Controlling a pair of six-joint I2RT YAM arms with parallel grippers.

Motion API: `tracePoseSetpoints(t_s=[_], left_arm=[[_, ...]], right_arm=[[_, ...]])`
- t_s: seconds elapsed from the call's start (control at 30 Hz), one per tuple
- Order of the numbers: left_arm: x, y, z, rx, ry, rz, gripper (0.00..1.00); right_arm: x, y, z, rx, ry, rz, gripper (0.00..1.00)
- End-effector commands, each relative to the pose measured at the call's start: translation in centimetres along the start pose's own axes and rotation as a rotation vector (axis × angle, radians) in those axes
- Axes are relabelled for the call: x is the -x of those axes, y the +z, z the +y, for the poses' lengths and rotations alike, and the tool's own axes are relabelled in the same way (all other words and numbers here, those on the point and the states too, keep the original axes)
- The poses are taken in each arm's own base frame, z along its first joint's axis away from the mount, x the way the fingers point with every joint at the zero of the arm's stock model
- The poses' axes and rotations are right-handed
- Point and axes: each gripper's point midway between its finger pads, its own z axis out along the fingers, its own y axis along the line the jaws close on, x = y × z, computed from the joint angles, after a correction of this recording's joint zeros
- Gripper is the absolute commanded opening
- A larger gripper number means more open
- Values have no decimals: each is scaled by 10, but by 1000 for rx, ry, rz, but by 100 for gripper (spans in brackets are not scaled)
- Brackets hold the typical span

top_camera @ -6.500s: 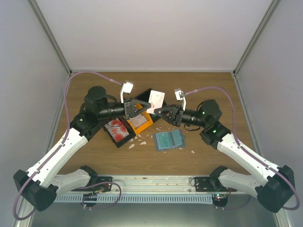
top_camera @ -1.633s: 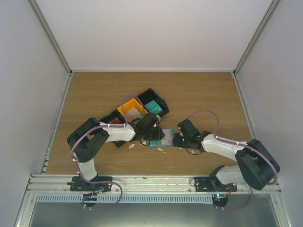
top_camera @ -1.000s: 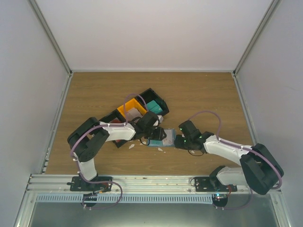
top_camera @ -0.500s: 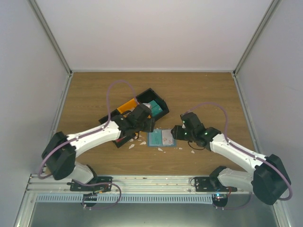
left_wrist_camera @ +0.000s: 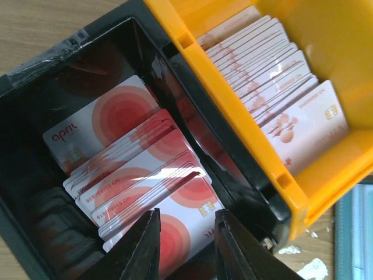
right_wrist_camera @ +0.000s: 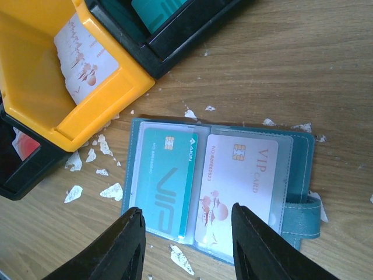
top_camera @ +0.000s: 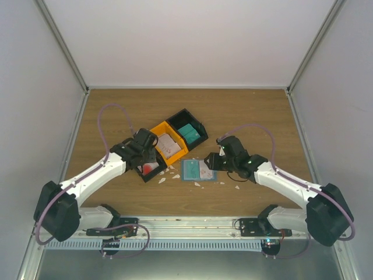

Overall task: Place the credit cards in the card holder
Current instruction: Adjust the storage box at the center of the board.

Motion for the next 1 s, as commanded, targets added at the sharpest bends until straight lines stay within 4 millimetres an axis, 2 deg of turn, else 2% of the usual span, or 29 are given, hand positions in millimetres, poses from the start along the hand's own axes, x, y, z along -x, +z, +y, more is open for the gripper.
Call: tracePoseSetpoints(t_s=[0.0, 0.1, 0.2, 0.37, 0.63, 0.73, 0.83, 0.97], left_arm=[[4, 16, -4, -17, 27, 31, 28], [5, 27, -8, -28, 55, 59, 28], [1, 36, -22, -98, 91, 101, 28], [4, 50, -37, -161, 123, 138, 35], [15, 50, -73, -369, 121, 169, 45], [20, 54, -66, -325, 114, 159, 47], [24, 56, -46, -215, 106, 148, 50], [18, 58, -21, -100, 109, 157, 52]], right_arm=[[8, 1, 12, 39, -21, -18, 42], [9, 2, 12, 35, -27, -18, 42], [9, 4, 11, 27, -27, -17, 42], [8, 8, 11, 26, -30, -5, 42], [11, 15, 15, 39, -27, 4, 43], [13, 21, 20, 61, -13, 7, 43], [16, 27, 30, 103, 15, 14, 43], [18, 36, 53, 139, 33, 12, 43]])
